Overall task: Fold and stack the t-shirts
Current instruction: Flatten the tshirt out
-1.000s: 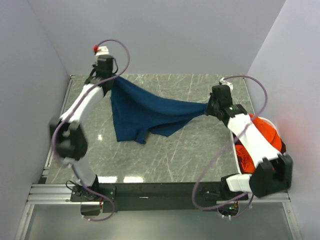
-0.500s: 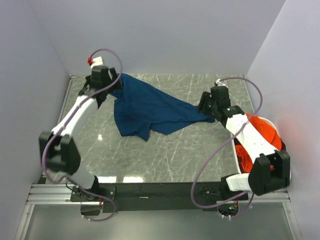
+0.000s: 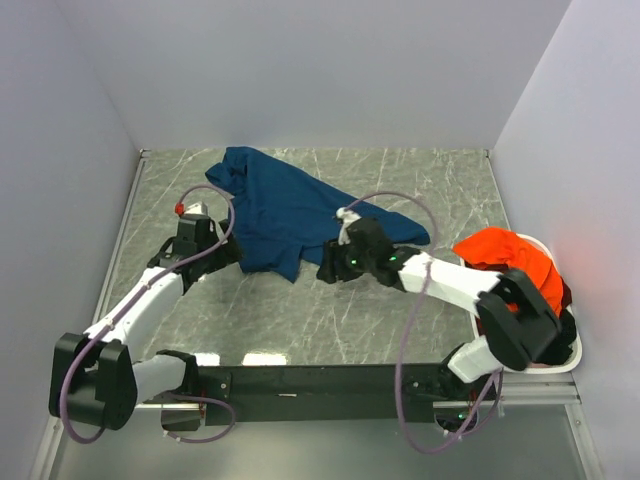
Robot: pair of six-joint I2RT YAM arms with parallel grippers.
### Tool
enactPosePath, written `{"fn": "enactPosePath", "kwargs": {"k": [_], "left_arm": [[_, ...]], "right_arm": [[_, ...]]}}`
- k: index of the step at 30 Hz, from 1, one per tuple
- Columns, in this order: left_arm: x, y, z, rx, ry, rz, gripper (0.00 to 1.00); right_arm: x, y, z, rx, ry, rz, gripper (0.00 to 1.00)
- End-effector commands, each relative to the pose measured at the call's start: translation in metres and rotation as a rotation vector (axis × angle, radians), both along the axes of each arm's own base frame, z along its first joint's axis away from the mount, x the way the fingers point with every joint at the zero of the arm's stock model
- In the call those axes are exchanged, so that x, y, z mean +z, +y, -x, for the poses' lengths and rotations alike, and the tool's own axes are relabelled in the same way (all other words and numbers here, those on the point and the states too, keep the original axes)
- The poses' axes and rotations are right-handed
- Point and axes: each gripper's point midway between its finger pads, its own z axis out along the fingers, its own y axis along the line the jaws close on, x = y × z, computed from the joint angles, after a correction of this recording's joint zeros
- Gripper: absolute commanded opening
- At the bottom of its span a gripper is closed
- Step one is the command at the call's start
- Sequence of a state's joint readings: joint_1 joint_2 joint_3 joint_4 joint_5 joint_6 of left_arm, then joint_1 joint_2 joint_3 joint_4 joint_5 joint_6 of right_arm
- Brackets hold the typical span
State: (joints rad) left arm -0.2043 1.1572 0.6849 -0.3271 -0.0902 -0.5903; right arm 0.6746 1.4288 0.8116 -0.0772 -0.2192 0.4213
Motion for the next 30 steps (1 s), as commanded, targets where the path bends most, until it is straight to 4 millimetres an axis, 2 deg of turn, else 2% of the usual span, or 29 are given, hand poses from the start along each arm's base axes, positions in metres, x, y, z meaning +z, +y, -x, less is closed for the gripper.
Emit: {"fn": "enactPosePath", "kwargs": {"k": [1,3,4,5,9,17,21,24,25,27,29,30], "left_arm": [[0.025,-0.014,-0.011,-0.02,-0.089,0.08,0.94],[0.032,-0.011,-0.011,-0.025,-0.093,0.061,0.95],[0.035,-0.01,-0.01,-0.028,-0.098,0.051,0.95],[0.036,-0.007,-0.008,-0.029,-0.1,0.038,0.95],[0.048,-0.002,-0.006,-0.038,-0.151,0.008,0.94],[0.041,-0.005,-0.004,-0.056,-0.165,0.019,0.94],[0.043,-0.006,-0.006,-0.062,-0.172,0.019,0.94],[0.045,-0.006,-0.007,-0.063,-0.178,0.021,0.93],[0.046,-0.006,-0.007,-0.063,-0.183,0.022,0.93],[0.047,-0.007,-0.005,-0.063,-0.184,0.027,0.93],[0.046,-0.007,-0.003,-0.062,-0.177,0.034,0.92],[0.045,-0.008,0.0,-0.06,-0.162,0.04,0.92]], "right_arm": [[0.006,0.049,-0.005,0.091,-0.05,-0.119,0.6],[-0.006,0.066,-0.007,0.103,-0.034,-0.131,0.59],[-0.004,0.073,-0.012,0.104,-0.041,-0.144,0.59],[-0.018,0.075,-0.013,0.099,-0.012,-0.126,0.58],[-0.036,0.081,-0.023,0.066,0.01,-0.093,0.55],[-0.06,0.107,-0.011,0.15,0.07,-0.125,0.55],[-0.066,0.115,-0.011,0.149,0.091,-0.119,0.44],[-0.054,0.117,-0.013,0.144,0.083,-0.134,0.09],[-0.045,0.12,-0.014,0.15,0.075,-0.145,0.03],[-0.019,0.119,-0.012,0.147,0.073,-0.156,0.0],[0.024,0.118,-0.007,0.161,0.051,-0.197,0.0],[0.038,0.116,-0.004,0.163,0.046,-0.213,0.0]]}}
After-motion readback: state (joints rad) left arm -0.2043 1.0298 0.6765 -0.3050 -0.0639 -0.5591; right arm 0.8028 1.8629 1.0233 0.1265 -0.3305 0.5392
